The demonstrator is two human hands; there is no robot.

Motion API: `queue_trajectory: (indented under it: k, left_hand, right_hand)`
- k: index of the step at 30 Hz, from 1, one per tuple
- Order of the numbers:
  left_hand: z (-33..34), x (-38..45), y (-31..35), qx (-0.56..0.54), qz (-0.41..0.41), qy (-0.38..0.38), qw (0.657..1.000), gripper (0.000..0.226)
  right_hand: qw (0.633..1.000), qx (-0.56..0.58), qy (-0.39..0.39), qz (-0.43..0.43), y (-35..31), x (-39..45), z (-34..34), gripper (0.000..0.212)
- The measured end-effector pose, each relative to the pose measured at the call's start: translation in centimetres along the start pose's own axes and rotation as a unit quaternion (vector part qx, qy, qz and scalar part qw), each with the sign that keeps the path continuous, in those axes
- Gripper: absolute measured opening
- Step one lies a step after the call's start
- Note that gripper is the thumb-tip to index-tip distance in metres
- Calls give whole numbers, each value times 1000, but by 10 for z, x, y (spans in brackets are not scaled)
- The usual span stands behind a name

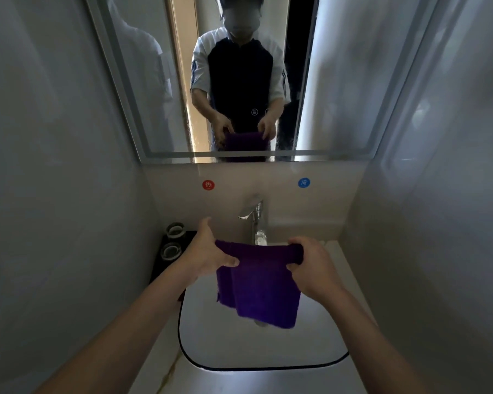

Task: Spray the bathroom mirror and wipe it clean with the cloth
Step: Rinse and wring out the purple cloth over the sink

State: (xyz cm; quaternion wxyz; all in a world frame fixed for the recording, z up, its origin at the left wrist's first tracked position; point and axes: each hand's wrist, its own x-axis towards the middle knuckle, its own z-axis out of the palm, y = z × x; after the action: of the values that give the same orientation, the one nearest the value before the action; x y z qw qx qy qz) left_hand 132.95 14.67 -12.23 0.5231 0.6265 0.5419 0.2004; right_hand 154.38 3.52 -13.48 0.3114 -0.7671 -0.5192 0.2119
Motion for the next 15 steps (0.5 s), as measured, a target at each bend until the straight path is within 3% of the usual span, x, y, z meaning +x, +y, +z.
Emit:
queue_trajectory:
  k: [1, 2, 5, 7, 11, 15]
  left_hand:
    - [0, 2, -2, 32, 13, -23, 999, 130]
    - [0, 1, -3, 84, 28, -41, 995, 118]
    - [3, -3, -2, 235, 97, -12, 967, 38]
    - [1, -5, -2, 255, 131, 23, 958, 29]
    - [-25, -28, 43, 29, 97, -41, 994, 19]
    - [-56, -46, 119, -198, 139, -58, 968, 38]
  right_hand:
    - [1000, -3, 13, -5, 1, 1, -2, 41]
    - [1000, -3, 21, -9, 1, 1, -4, 31]
    - [999, 4, 32, -19, 1, 5, -10, 16]
    - [999, 48, 14, -5, 0, 7, -14, 11]
    - [969, 243, -26, 41, -23, 15, -52, 10]
    - [902, 432, 5, -19, -82, 28, -113, 36]
